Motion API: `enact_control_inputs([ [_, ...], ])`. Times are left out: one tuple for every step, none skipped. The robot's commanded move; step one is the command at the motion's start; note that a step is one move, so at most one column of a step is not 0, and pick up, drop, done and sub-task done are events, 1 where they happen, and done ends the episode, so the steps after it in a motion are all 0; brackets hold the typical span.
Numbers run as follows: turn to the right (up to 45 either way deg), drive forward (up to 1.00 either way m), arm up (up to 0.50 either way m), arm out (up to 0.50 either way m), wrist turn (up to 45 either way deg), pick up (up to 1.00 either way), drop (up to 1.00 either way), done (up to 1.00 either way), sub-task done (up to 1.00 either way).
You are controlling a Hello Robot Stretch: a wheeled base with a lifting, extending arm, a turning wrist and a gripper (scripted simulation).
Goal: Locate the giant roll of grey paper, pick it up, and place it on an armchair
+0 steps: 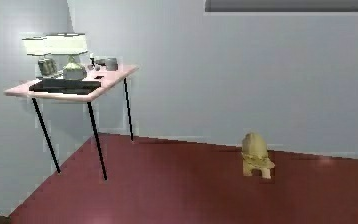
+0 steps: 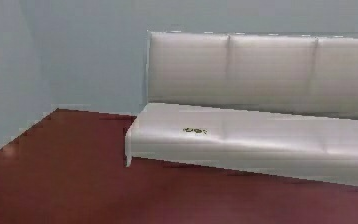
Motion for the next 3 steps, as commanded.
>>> enact_control_inputs([
  [3.0,0.00,0.00,0.00,0.0,0.00,0.00,0.00,0.00],
  [0.0,1.00,0.00,0.00,0.0,0.00,0.00,0.00,0.00],
  [3.0,0.00,0.00,0.00,0.0,0.00,0.00,0.00,0.00],
])
